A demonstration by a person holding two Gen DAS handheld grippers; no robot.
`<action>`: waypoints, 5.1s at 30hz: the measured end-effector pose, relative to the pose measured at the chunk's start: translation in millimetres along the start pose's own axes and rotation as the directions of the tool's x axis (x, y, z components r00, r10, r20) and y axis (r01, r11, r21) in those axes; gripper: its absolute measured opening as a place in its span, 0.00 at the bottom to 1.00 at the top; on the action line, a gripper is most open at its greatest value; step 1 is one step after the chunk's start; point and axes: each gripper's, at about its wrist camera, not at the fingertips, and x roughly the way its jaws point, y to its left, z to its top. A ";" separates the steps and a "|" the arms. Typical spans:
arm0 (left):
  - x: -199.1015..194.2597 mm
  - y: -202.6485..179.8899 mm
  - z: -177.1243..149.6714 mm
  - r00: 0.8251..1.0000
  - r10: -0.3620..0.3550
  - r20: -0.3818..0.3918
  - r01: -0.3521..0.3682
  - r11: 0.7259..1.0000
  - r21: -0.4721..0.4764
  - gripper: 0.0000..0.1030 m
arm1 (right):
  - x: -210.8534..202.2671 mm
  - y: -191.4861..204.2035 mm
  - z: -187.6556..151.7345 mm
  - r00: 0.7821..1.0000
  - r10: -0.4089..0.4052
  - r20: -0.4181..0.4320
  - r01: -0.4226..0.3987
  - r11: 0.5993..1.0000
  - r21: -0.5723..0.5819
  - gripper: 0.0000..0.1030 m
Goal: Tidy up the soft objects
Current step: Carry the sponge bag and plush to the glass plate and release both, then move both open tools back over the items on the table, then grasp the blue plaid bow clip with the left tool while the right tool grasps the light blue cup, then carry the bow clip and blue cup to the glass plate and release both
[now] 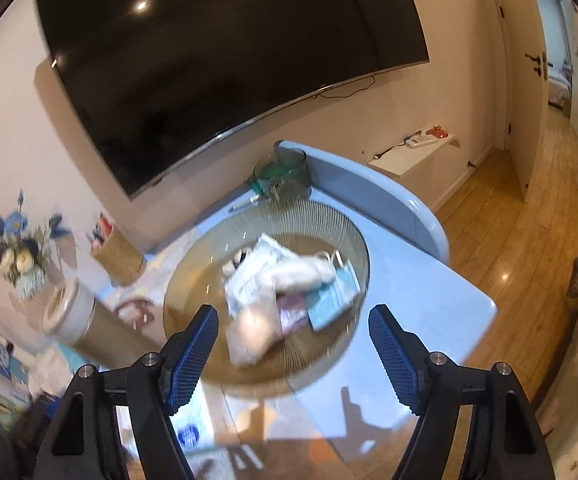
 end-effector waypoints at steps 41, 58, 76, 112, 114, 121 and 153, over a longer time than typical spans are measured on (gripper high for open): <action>-105.0 325.3 -210.5 0.852 0.444 -0.278 -0.524 0.728 -0.443 0.76 | 137.4 288.8 -209.1 0.939 0.199 -0.281 -0.282 0.912 -0.298 0.75; -88.6 318.1 -139.3 0.843 0.457 -0.283 -0.524 0.816 -0.245 0.76 | 149.4 307.9 -155.3 0.965 -0.026 -0.262 -0.068 0.936 -0.346 0.85; -26.4 350.0 -149.4 0.863 0.403 -0.304 -0.482 0.836 -0.262 0.46 | 192.4 316.2 -143.8 0.948 -0.096 -0.303 -0.024 0.929 -0.370 0.66; -103.7 310.9 -212.0 0.862 0.426 -0.273 -0.503 0.780 -0.373 0.62 | 111.5 314.9 -246.6 0.895 0.167 -0.413 -0.371 0.792 -0.485 0.89; -102.3 309.5 -211.7 0.859 0.430 -0.276 -0.508 0.783 -0.359 0.62 | 114.9 320.2 -248.9 0.901 0.159 -0.404 -0.361 0.790 -0.495 0.93; -100.3 309.3 -210.4 0.858 0.435 -0.273 -0.510 0.789 -0.342 0.42 | 121.5 339.4 -254.8 0.948 0.091 -0.304 -0.253 0.794 -0.552 0.72; -15.1 111.2 -31.6 0.999 0.025 0.020 -0.024 0.999 -0.041 0.28 | 38.2 147.5 -93.7 0.999 0.028 -0.042 -0.036 0.977 -0.208 0.64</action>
